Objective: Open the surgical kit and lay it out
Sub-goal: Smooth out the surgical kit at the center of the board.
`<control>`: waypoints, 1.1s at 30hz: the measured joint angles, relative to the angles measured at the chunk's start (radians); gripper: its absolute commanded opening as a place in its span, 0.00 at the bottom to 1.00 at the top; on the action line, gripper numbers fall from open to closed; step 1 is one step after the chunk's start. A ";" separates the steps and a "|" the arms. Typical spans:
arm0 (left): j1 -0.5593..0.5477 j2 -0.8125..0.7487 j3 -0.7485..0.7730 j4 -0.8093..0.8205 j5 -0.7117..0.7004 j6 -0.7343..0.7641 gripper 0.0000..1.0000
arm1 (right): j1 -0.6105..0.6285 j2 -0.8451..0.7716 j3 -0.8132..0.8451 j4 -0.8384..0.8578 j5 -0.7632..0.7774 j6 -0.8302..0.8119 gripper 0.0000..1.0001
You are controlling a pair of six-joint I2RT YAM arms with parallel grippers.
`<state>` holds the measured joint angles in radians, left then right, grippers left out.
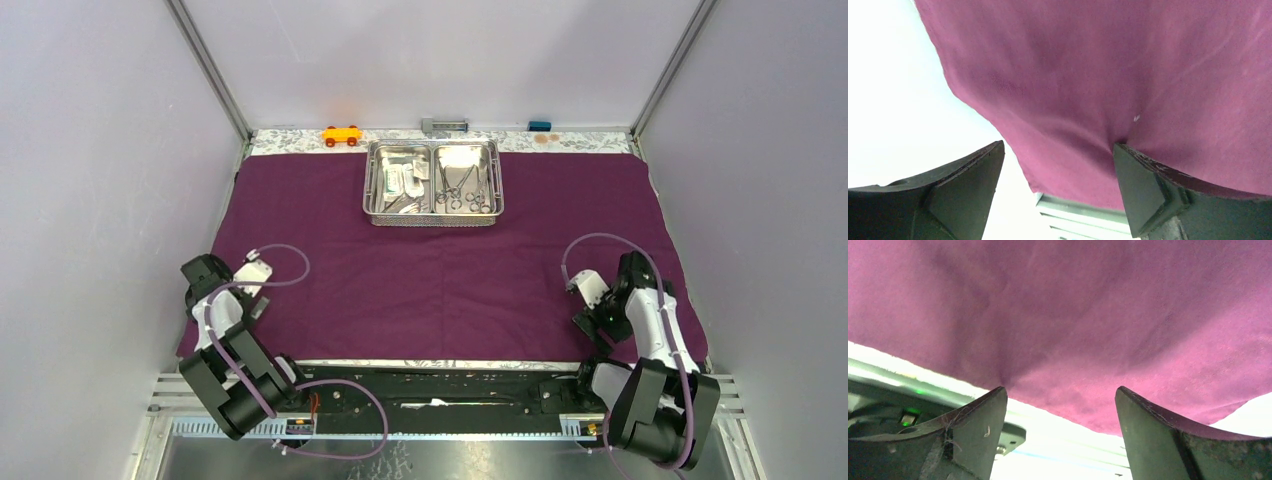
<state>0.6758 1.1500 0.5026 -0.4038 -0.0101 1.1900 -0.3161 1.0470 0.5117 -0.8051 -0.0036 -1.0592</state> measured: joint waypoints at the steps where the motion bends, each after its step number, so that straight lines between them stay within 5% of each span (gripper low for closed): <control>1: 0.010 -0.006 0.000 -0.010 -0.011 0.018 0.91 | 0.000 -0.008 0.004 -0.021 0.002 -0.002 0.86; 12: 0.085 0.031 0.162 -0.335 0.059 0.029 0.94 | -0.002 0.058 0.256 -0.093 -0.045 0.059 0.87; 23: 0.160 0.307 0.282 -0.237 0.078 -0.075 0.93 | -0.167 0.313 0.289 0.115 -0.043 0.117 0.86; 33: 0.316 0.372 0.331 -0.217 0.086 -0.034 0.92 | -0.321 0.367 0.246 0.176 -0.039 0.029 0.86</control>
<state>0.9916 1.5219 0.8337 -0.6209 0.0757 1.1564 -0.6369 1.4139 0.7582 -0.6292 -0.0422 -1.0306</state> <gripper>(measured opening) 0.933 0.863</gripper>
